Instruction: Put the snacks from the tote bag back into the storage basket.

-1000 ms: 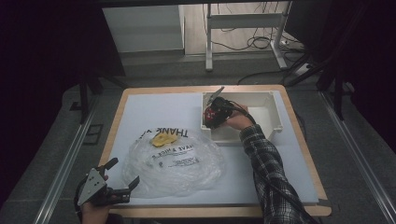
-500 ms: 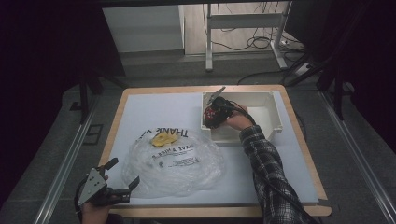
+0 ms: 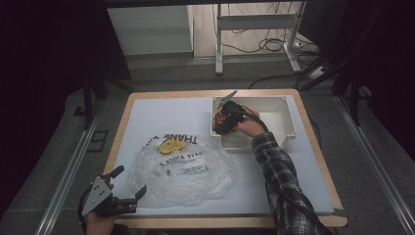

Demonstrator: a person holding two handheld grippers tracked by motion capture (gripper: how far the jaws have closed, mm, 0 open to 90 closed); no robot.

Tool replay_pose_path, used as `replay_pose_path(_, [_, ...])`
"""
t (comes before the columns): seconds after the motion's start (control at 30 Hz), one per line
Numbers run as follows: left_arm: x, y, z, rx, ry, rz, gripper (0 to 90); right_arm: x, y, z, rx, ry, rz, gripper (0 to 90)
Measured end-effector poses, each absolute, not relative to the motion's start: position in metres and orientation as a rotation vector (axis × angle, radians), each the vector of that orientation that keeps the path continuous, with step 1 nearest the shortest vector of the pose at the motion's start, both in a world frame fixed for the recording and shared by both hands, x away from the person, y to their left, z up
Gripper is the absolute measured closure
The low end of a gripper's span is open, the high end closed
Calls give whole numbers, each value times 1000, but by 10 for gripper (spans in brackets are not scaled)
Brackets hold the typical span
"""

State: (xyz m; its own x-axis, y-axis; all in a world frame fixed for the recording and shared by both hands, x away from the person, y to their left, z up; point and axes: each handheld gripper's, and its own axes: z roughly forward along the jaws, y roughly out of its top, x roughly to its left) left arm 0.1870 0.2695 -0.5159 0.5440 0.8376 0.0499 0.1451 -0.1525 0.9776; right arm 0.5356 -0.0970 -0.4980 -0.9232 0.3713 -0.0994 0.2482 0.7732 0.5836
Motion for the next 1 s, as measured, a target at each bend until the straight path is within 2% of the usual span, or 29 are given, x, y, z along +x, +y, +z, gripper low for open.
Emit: replay_pose_path(1.0, [188,269,-517,1649,846,746,3,522,-113,-480,557,2673,982,61])
